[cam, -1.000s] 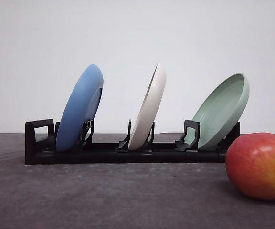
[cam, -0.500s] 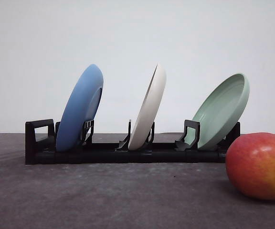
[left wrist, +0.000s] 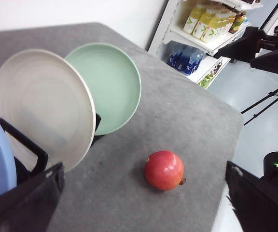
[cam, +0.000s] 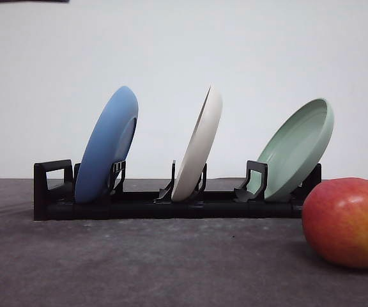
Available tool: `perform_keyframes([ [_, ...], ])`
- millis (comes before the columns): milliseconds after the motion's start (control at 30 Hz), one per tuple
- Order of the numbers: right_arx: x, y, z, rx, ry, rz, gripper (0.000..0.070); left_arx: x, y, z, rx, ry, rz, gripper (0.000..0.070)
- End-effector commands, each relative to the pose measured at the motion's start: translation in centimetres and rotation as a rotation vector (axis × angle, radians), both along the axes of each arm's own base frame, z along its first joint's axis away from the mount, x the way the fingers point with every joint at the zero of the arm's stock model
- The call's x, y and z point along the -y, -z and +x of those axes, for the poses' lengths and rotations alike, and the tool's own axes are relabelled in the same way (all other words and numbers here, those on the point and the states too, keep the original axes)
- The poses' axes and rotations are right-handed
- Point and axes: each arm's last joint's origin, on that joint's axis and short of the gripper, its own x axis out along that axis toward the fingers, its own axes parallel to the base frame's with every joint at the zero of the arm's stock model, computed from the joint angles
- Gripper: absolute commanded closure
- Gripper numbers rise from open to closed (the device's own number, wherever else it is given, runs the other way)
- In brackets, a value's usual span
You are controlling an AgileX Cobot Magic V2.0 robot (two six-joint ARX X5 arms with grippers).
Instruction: Place pomegranate in white plate
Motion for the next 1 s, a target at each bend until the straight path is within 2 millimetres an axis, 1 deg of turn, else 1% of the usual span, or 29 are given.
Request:
perform_keyframes([
  [0,0.0,-0.6,0.0,0.029,-0.006,-0.001,0.0108,0.4,-0.6,0.5,-0.025,-0.010,-0.020,0.0039],
  [100,0.0,-0.6,0.0,0.027,-0.005,0.001,0.0108,1.2,-1.0,1.5,-0.060,-0.017,-0.006,0.0039],
  [200,0.0,-0.6,0.0,0.028,-0.005,0.000,0.0108,2.7,-1.8,3.0,-0.084,-0.028,0.024,0.0039],
  [367,0.0,-0.6,0.0,0.028,-0.005,0.000,0.0108,6.4,-2.9,6.3,-0.138,-0.062,0.129,0.0038],
  [500,0.0,-0.6,0.0,0.028,-0.005,0.000,0.0108,10.0,-3.0,8.9,-0.155,-0.059,0.213,0.0038],
  [667,0.0,-0.6,0.0,0.028,-0.005,0.000,0.0108,14.4,-2.0,11.3,-0.140,-0.100,0.306,0.0038],
  [767,0.0,-0.6,0.0,0.028,-0.005,0.000,0.0108,16.4,-0.8,12.4,-0.124,-0.137,0.358,0.0038],
  [867,0.0,-0.6,0.0,0.028,-0.006,0.000,0.0108,17.8,0.5,13.2,-0.126,-0.163,0.400,0.0039],
  [967,0.0,-0.6,0.0,0.028,-0.006,0.000,0.0108,18.7,1.9,13.8,-0.128,-0.177,0.426,0.0040],
])
